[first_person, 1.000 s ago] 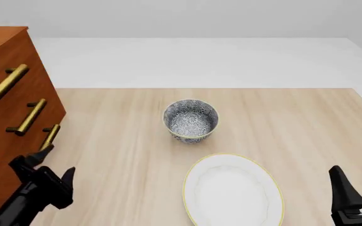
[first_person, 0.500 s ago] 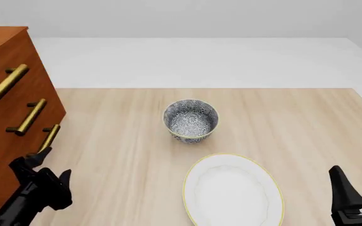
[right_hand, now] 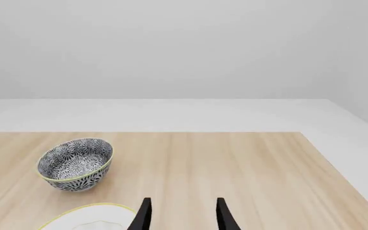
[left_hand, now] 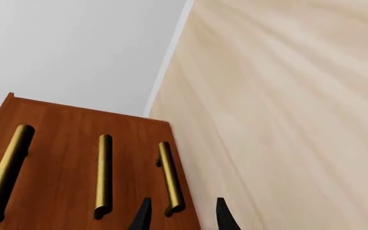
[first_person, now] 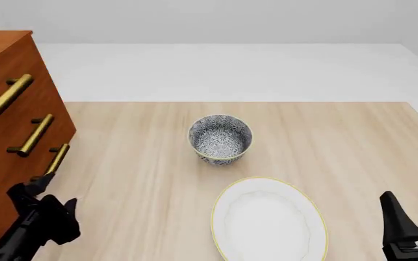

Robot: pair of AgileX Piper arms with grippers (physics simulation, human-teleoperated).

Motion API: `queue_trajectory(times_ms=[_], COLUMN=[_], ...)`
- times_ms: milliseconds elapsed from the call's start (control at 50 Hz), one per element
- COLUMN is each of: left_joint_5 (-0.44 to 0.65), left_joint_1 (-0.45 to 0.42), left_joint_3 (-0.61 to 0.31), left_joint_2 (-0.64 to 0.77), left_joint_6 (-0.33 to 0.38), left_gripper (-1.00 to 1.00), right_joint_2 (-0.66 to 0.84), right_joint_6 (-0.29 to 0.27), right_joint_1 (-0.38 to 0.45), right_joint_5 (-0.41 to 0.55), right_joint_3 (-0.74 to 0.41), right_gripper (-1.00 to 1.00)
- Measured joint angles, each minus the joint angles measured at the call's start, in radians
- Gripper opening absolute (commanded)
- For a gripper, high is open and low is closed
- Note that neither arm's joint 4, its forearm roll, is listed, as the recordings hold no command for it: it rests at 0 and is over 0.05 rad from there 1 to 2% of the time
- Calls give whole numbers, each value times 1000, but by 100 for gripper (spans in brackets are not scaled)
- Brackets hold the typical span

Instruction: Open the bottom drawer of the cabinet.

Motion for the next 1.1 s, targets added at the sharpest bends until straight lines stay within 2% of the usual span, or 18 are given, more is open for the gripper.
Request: queue_trajectory(times_ms=[740, 1100], left_joint_5=[-1, -1], left_joint_1=[46, 75], left_joint_3=[-1, -31], left_joint_2=[1, 49], left_joint_6=[33, 37], left_gripper=[100, 100], right_joint_2=[0, 0], right_joint_6=[0, 0], right_joint_1=[0, 0], right_joint_5=[0, 0], right_joint_3=[0, 0], right_gripper=[100, 100])
